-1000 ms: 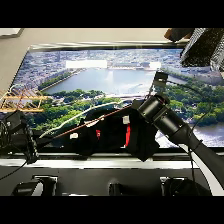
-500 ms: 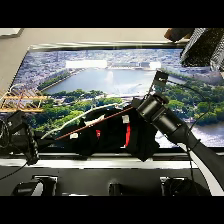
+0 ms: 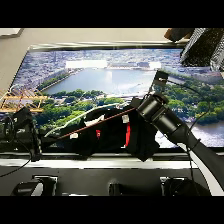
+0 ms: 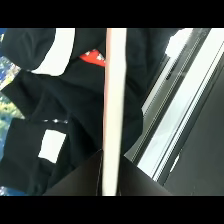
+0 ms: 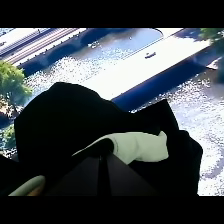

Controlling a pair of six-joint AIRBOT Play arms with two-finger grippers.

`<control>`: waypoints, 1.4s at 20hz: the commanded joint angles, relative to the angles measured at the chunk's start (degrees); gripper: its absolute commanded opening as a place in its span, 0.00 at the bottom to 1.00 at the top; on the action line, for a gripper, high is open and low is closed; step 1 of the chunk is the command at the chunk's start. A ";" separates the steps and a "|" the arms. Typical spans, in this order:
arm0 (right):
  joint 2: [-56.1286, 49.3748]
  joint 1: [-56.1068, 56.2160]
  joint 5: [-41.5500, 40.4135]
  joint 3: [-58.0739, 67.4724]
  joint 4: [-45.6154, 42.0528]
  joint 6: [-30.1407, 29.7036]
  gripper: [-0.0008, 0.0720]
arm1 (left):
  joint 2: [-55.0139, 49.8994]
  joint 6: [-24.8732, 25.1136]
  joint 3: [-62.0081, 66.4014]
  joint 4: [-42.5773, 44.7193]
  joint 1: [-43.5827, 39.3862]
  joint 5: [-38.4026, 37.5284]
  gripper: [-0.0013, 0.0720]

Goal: Fold the clothes and pants, and hang the long-sleeved shirts on hangers.

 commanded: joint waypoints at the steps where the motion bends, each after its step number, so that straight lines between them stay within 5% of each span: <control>1: -0.04 0.04 -0.02 0.04 0.11 0.09 0.08 | -1.11 0.72 -0.24 -0.70 -2.12 1.20 0.07; 14: 1.95 0.04 0.26 0.04 0.26 -0.66 0.08 | -3.10 0.83 -3.17 -0.11 -3.85 3.48 0.07; 28: 5.55 0.04 0.68 6.38 6.49 -7.80 0.08 | -11.32 2.21 -3.28 -0.13 -16.28 20.37 0.07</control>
